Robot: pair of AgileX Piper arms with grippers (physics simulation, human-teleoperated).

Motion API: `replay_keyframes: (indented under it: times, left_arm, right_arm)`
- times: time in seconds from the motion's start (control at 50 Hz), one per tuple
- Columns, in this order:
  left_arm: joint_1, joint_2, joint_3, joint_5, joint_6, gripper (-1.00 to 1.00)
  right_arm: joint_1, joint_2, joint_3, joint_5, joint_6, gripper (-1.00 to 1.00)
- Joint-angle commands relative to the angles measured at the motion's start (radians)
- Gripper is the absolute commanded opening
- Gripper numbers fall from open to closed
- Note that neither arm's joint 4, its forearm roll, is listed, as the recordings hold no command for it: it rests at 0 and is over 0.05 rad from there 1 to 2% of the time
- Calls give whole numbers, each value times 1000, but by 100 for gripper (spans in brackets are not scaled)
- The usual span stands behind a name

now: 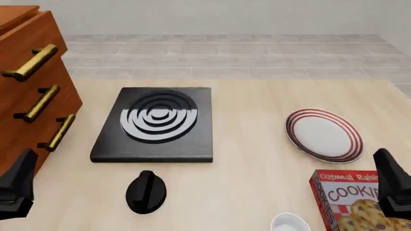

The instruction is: Pick the akita bowl in the top layer of the wooden cabinet and place it on the plate.

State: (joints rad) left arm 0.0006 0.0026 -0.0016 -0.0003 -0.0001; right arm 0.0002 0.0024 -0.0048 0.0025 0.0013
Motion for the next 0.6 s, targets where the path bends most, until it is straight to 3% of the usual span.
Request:
replay_keyframes:
  times: [0.02, 0.42, 0.6]
  left_arm:
    - [6, -1, -4, -1, 4, 100]
    - [9, -2, -15, -3, 23, 100]
    - [2, -2, -60, 18, 66, 100]
  right_arm:
    - [-1, 5, 0, -5, -1, 100]
    - [-2, 31, 1, -37, 4, 100]
    - [-5, 30, 1, -42, 5, 100]
